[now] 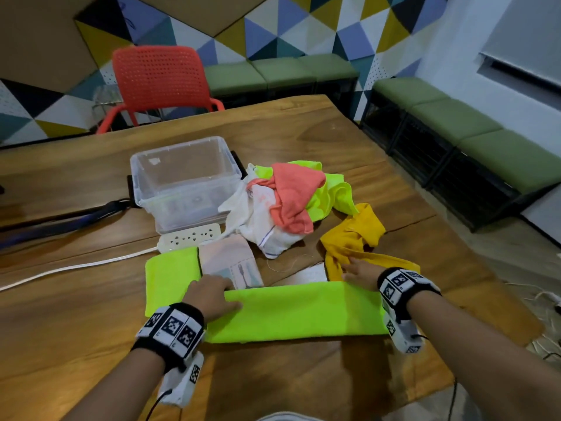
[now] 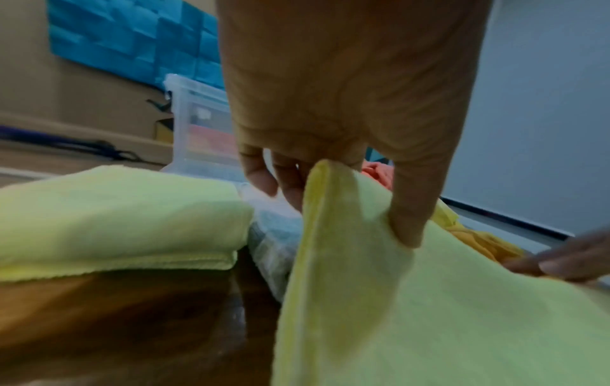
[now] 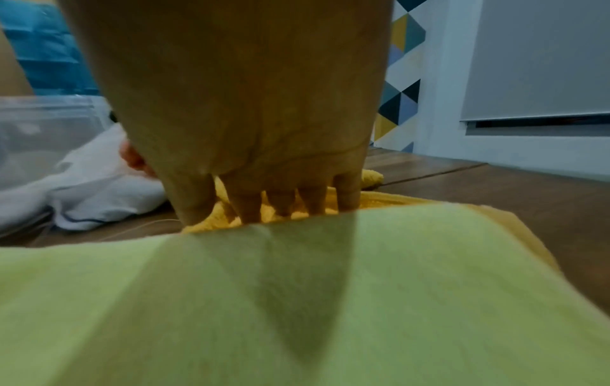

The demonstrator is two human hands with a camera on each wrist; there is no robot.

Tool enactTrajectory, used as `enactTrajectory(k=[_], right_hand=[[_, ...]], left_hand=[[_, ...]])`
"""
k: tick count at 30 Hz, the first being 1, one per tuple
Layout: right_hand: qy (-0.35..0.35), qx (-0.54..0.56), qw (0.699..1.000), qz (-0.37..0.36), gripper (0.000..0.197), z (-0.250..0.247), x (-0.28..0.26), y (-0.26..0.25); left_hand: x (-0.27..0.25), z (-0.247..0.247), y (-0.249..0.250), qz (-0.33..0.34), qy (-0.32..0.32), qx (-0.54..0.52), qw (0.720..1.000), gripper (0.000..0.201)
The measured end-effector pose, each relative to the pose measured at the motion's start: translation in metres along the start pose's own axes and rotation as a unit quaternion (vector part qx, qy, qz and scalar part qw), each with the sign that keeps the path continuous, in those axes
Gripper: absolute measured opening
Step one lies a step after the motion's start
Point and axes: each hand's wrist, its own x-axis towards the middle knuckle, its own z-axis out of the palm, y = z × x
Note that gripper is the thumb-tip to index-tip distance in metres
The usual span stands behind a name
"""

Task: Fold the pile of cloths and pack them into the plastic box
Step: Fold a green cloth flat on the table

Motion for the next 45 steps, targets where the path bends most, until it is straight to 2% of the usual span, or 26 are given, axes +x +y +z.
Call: enactTrajectory(k=[3,7,8,10,12,15,17,19,22,23,24,26,28,30,32,34,35,36,37,38,40,43,45], right_hand=[[0.014,-0.043,0.999,0.029,0.063,-0.010,0.020,0.011],[0.159,-0.039,0.986,-0.010,0.050,-0.015,0.016,0.011],[0.169,-0.025,0.985,-0.027,0.045,-0.014,0.010,0.011],[0.114,-0.030,0.992,-0.041,0.044,-0.009,-0.004,0.012],[0.050,-0.106,0.993,-0.008,0.052,-0.004,-0.018,0.017],[0.020,-0.219,0.974,0.062,0.060,0.000,-0.034,0.028],[-0.003,-0.199,0.977,0.081,0.062,0.003,-0.043,0.037],[-0.023,-0.148,0.985,0.089,0.055,0.004,-0.052,0.043],[0.000,0.021,0.998,0.063,0.025,0.005,-0.059,0.055],[0.023,0.086,0.995,0.053,0.019,0.006,-0.063,0.058],[0.056,0.153,0.986,0.042,0.016,0.006,-0.066,0.061],[0.115,0.234,0.965,0.026,0.019,0.004,-0.073,0.060],[0.136,0.241,0.961,0.025,0.015,0.004,-0.073,0.056],[0.095,0.239,0.965,0.047,0.014,0.007,-0.067,0.056],[-0.011,0.310,0.947,0.083,0.021,0.013,-0.067,0.054],[-0.098,0.311,0.938,0.120,0.040,0.024,-0.065,0.050],[-0.114,0.258,0.950,0.134,0.050,0.027,-0.063,0.049],[-0.100,0.201,0.965,0.139,0.054,0.030,-0.060,0.049],[-0.047,0.151,0.978,0.139,0.055,0.031,-0.055,0.048],[0.015,0.138,0.981,0.135,0.056,0.028,-0.052,0.047],[0.091,0.153,0.977,0.114,0.052,0.020,-0.043,0.046],[0.135,0.167,0.969,0.122,0.048,0.011,-0.035,0.039],[0.147,0.150,0.966,0.149,0.055,0.010,-0.033,0.036]], left_hand=[[-0.001,0.004,-0.011,0.033,-0.067,-0.182,0.980,0.020],[0.001,0.005,-0.014,0.047,-0.089,-0.225,0.969,0.016],[0.001,0.004,-0.013,0.044,-0.100,-0.231,0.967,0.018],[-0.002,0.005,-0.013,0.029,-0.119,-0.237,0.964,0.028],[-0.005,0.008,-0.015,0.008,-0.119,-0.227,0.967,0.039],[-0.010,0.015,-0.023,-0.025,-0.110,-0.211,0.971,0.051],[-0.012,0.021,-0.027,-0.043,-0.102,-0.261,0.959,0.052],[-0.019,0.023,-0.025,-0.060,-0.066,-0.389,0.917,0.040],[-0.027,0.027,-0.022,-0.105,-0.002,-0.590,0.801,0.036],[-0.028,0.028,-0.024,-0.121,0.018,-0.616,0.778,0.037],[-0.028,0.031,-0.026,-0.127,0.043,-0.615,0.777,0.043],[-0.030,0.034,-0.030,-0.114,0.068,-0.556,0.820,0.062],[-0.032,0.037,-0.030,-0.112,0.096,-0.484,0.862,0.056],[-0.031,0.046,-0.029,-0.110,0.100,-0.437,0.887,0.049],[-0.033,0.056,-0.031,-0.108,0.088,-0.409,0.902,0.048],[-0.036,0.066,-0.034,-0.118,0.075,-0.394,0.908,0.042],[-0.040,0.071,-0.035,-0.129,0.072,-0.381,0.913,0.041],[-0.044,0.075,-0.035,-0.139,0.071,-0.360,0.920,0.041],[-0.048,0.077,-0.034,-0.141,0.075,-0.336,0.928,0.044],[-0.050,0.080,-0.033,-0.139,0.082,-0.315,0.935,0.048],[-0.051,0.085,-0.032,-0.126,0.097,-0.326,0.932,0.055],[-0.047,0.088,-0.028,-0.132,0.146,-0.358,0.913,0.064],[-0.046,0.086,-0.024,-0.176,0.183,-0.341,0.905,0.057]])
